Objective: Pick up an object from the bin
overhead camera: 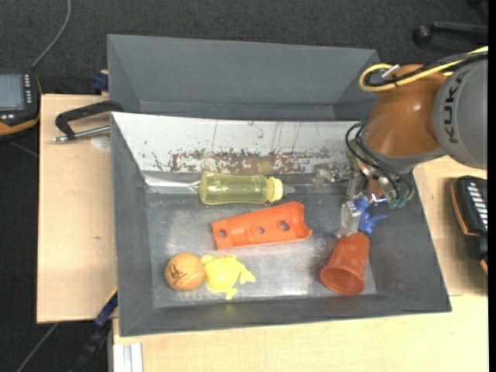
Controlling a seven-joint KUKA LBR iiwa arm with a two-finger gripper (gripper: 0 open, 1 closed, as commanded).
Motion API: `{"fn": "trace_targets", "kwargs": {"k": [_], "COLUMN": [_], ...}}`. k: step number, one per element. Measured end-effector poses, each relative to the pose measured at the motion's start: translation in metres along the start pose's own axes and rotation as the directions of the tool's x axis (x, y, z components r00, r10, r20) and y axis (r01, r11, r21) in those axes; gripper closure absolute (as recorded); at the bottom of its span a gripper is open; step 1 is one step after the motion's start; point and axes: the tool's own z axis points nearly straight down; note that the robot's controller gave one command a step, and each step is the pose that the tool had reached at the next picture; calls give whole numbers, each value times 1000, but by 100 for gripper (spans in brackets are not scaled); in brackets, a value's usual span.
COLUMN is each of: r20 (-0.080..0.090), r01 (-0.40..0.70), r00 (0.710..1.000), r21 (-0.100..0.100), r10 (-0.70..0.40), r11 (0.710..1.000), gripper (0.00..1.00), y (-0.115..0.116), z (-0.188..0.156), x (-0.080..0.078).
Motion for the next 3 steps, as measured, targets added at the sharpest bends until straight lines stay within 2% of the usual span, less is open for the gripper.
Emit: {"fn": "trace_targets", "kwargs": {"k": [1,2,3], "r20": [4,3,8], "r01": [4,8,223], "r00": [1000,1000,975], "r21": [1,0,1], "r10": [-4,-8,-223], "r11": [1000,1000,975], "gripper": [0,0,0], "y": [11,14,-8], "z": [18,21,19], "x": [-4,-4,15]}}
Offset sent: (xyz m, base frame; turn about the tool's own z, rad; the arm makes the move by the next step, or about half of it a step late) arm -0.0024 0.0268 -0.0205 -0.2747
